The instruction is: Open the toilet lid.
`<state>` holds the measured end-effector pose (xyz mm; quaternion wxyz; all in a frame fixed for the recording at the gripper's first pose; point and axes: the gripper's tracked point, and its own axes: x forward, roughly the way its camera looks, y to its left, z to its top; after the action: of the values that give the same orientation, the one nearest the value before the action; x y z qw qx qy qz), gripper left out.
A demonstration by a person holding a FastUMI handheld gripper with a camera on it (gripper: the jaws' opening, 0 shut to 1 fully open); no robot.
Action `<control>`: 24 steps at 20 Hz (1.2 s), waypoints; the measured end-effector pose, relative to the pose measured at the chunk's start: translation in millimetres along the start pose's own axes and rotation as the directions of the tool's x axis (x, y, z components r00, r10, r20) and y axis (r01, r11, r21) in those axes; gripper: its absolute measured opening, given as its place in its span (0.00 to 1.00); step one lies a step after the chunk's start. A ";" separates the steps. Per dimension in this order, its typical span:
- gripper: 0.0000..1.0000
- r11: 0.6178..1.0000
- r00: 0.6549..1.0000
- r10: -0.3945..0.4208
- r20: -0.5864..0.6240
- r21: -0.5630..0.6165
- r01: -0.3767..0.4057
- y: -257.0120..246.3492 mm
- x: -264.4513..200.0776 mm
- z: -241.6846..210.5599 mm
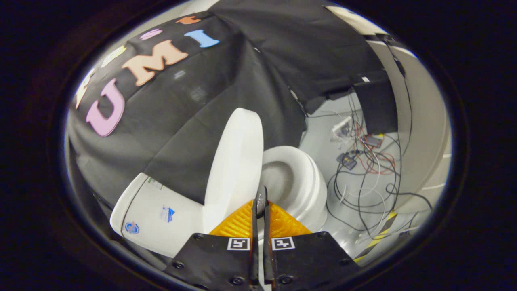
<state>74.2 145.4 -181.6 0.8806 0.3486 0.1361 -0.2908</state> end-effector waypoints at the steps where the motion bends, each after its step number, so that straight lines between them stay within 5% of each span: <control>1: 0.05 0.999 1.000 0.008 0.008 -0.048 -0.008 8.4 -4.8 2.8; 11: 0.06 0.959 0.993 0.101 0.061 -0.271 -0.081 67.2 -26.8 20.0; 19: 0.05 0.909 0.961 0.251 0.115 -0.370 -0.193 140.8 -27.6 58.2; 20: 0.05 0.882 0.924 0.359 0.136 -0.374 -0.287 166.7 -40.4 66.4; 21: 0.04 0.792 0.799 0.584 0.144 -0.318 -0.522 231.3 -54.2 74.6; 22: 0.03 0.747 0.742 0.649 0.169 -0.326 -0.579 273.6 -59.1 81.6; 23: 0.03 0.742 0.749 0.645 0.153 -0.360 -0.566 297.2 -60.2 86.8; 24: 0.02 0.693 0.719 0.687 0.109 -0.396 -0.602 329.2 -62.6 84.0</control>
<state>227.5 306.8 82.5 0.9813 0.1811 -0.0605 0.0254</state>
